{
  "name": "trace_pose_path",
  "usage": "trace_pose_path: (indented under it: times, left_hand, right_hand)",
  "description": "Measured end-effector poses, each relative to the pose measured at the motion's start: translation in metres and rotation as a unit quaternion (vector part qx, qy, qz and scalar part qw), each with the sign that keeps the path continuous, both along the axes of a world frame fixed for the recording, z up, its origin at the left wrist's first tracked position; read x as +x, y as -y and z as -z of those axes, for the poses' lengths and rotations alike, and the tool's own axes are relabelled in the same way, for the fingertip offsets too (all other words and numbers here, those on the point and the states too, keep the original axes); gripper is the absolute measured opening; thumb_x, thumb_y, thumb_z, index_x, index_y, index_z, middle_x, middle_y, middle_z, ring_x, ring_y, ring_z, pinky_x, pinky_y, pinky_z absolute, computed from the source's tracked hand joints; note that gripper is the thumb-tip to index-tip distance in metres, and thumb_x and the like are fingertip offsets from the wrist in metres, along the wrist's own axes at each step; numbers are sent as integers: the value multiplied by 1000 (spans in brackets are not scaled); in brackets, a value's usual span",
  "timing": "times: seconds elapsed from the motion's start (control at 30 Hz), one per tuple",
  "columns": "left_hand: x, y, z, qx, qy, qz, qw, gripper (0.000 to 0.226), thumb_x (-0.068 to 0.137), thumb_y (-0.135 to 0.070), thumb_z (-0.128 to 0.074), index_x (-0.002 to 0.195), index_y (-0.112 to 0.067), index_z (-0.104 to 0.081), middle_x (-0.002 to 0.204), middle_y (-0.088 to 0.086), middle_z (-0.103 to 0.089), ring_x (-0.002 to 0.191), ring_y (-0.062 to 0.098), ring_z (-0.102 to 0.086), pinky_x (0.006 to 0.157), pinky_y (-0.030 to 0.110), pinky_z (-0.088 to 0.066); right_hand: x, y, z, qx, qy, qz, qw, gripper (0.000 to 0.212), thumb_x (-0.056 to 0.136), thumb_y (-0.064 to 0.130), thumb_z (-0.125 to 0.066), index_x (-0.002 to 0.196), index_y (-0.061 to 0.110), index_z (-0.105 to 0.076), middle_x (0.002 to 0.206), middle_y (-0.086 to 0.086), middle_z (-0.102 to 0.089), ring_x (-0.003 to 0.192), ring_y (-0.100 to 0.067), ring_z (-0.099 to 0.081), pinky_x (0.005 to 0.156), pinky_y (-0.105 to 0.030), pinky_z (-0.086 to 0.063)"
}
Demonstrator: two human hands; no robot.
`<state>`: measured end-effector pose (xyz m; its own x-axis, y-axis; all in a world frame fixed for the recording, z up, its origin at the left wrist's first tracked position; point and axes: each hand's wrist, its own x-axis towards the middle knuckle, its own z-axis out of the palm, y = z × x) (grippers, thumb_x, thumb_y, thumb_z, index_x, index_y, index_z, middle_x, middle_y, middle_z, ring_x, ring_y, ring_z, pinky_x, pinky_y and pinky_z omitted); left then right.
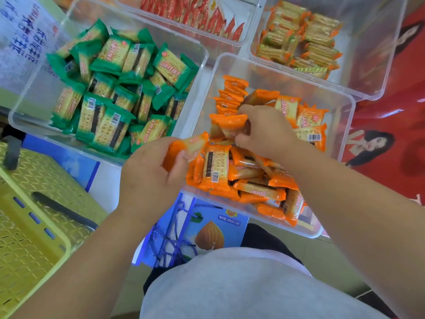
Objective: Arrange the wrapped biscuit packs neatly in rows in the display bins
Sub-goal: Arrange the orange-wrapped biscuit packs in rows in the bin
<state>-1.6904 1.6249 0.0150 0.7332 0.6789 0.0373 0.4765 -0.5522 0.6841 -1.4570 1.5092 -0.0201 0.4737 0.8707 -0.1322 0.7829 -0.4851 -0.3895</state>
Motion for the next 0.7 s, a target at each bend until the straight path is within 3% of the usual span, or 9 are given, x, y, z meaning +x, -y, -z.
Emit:
trace_pose_path:
  times: [0.07, 0.13, 0.27, 0.37, 0.47, 0.57, 0.7]
  left_hand:
    - [0, 0, 2, -49, 25, -33, 998, 8, 93, -34, -53, 90, -35, -61, 72, -21, -57, 69, 1, -52, 57, 14, -37]
    - [0, 1, 3, -63, 41, -41, 996, 8, 93, -33, -55, 87, -36, -59, 72, -25, -56, 65, -1, -51, 54, 12, -34]
    - [-1, 2, 6, -60, 43, -37, 997, 12, 90, -40, -54, 96, -34, -62, 80, -17, -58, 67, 4, -51, 55, 27, -40]
    - [-3, 3, 7, -59, 40, -41, 997, 11, 90, -38, -57, 91, -32, -66, 76, -17, -60, 67, 3, -53, 56, 25, -41]
    - [-5, 4, 8, -58, 22, -32, 998, 13, 90, -38, -57, 92, -30, -67, 71, -16, -57, 66, 7, -53, 55, 27, -41]
    - [-6, 6, 9, -56, 4, -14, 998, 18, 91, -41, -55, 97, -29, -68, 76, -13, -60, 70, 9, -55, 58, 32, -46]
    - [-7, 8, 11, -68, 1, -15, 998, 21, 90, -43, -59, 100, -30, -70, 81, -12, -64, 72, 13, -58, 65, 39, -51]
  right_hand:
    - [-3, -2, -3, 14, -57, 9, 998, 20, 78, 30, -75, 83, 15, -61, 69, 7, -56, 73, -24, -62, 61, -32, -43]
    - [-7, -7, -5, 26, -80, 1, 996, 17, 78, 27, -76, 82, 16, -64, 73, 4, -59, 76, -23, -62, 66, -35, -48]
    - [-15, -18, -2, 4, -11, -16, 1000, 13, 82, 23, -70, 92, 15, -69, 95, -6, -63, 90, -28, -61, 75, -40, -49]
    - [-22, -25, 5, -118, 66, -59, 989, 14, 92, 25, -62, 104, 18, -66, 103, -7, -65, 95, -31, -62, 75, -38, -48]
    - [-27, -33, 9, -187, 116, -74, 973, 7, 97, 20, -56, 100, 21, -63, 87, -5, -61, 86, -30, -62, 65, -37, -43]
    - [-33, -43, 10, -226, 153, -81, 959, 14, 95, 8, -54, 91, 21, -60, 68, -1, -42, 71, -28, -51, 61, -36, -38]
    - [-36, -50, 12, -260, 167, -81, 948, 21, 90, 0, -52, 82, 20, -54, 69, -2, -47, 70, -28, -48, 62, -38, -37]
